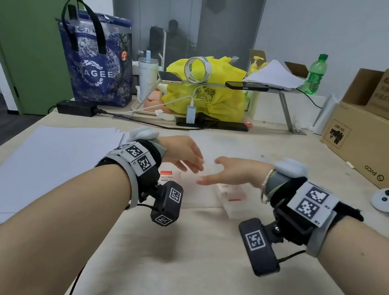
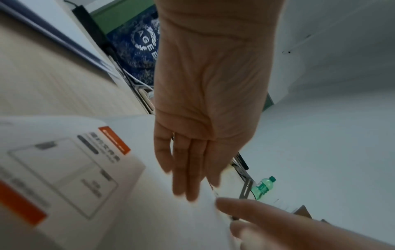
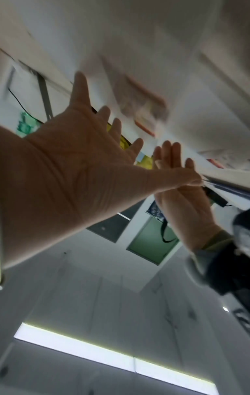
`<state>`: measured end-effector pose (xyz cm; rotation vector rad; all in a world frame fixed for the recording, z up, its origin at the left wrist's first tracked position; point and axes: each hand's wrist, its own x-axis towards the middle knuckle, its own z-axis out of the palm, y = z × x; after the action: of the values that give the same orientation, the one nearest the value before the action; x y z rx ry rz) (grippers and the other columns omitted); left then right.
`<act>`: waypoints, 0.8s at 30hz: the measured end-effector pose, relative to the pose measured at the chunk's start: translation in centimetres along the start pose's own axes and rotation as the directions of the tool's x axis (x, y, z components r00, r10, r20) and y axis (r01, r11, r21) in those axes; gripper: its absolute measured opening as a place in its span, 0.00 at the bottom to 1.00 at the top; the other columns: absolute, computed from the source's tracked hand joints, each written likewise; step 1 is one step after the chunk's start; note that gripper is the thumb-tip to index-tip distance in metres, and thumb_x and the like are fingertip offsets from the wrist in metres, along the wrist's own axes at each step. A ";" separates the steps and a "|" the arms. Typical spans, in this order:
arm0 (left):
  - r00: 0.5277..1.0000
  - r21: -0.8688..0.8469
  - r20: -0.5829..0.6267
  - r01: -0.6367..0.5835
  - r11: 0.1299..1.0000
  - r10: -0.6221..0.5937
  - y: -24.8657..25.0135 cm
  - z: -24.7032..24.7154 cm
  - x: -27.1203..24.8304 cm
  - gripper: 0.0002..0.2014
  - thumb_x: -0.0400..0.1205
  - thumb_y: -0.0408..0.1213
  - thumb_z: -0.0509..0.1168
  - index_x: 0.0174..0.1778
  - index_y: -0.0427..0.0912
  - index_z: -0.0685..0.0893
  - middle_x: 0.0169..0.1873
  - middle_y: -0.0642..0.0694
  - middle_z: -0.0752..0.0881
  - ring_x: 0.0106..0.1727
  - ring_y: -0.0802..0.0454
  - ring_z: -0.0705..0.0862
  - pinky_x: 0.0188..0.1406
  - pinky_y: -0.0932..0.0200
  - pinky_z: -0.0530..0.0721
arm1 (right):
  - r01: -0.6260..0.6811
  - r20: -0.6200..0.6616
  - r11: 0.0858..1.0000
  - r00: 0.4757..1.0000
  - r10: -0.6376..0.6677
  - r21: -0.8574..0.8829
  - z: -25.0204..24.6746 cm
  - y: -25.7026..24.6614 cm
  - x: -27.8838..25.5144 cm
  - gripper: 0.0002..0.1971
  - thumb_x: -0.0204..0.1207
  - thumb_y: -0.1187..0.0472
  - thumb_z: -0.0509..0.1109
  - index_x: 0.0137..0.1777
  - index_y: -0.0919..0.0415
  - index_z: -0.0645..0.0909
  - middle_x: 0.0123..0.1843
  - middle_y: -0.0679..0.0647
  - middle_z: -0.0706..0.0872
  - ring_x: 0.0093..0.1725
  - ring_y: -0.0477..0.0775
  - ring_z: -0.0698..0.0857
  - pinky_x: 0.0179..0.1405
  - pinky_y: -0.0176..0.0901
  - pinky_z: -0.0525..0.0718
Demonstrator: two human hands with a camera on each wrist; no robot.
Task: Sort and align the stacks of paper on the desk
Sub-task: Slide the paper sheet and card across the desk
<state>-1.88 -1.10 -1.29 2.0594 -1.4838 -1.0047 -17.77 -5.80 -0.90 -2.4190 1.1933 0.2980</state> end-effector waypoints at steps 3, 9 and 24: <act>0.995 0.257 -0.102 0.011 0.966 0.015 0.4 0.0 -0.1 0.19 0.84 0.41 0.62 0.71 0.42 0.79 0.66 0.46 0.83 0.65 0.50 0.81 0.64 0.56 0.78 | -0.012 0.028 0.982 0.999 0.018 -0.190 1.2 -0.8 -0.1 0.54 0.65 0.30 0.70 0.84 0.54 0.50 0.83 0.53 0.64 0.80 0.58 0.66 0.76 0.51 0.67; 0.974 0.650 -0.139 0.228 0.725 -0.181 0.3 0.3 -0.7 0.39 0.80 0.61 0.60 0.84 0.45 0.59 0.81 0.46 0.64 0.82 0.45 0.63 0.79 0.50 0.63 | -0.084 0.054 0.935 0.993 0.109 -0.344 1.5 0.1 -0.3 0.55 0.63 0.50 0.80 0.83 0.56 0.47 0.71 0.57 0.78 0.67 0.64 0.80 0.64 0.55 0.82; 0.960 0.731 -0.148 0.269 0.627 -0.239 2.4 1.4 2.9 0.46 0.74 0.68 0.62 0.82 0.42 0.62 0.80 0.45 0.67 0.81 0.46 0.66 0.77 0.53 0.64 | -0.104 -0.287 0.957 0.958 0.023 -0.269 -1.9 3.6 0.2 0.17 0.82 0.61 0.57 0.66 0.67 0.75 0.67 0.62 0.80 0.65 0.63 0.80 0.51 0.45 0.77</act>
<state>-3.92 -4.54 -1.48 2.9107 -1.8184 -0.4314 -20.50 -8.79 -0.29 -2.7438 1.4393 0.1542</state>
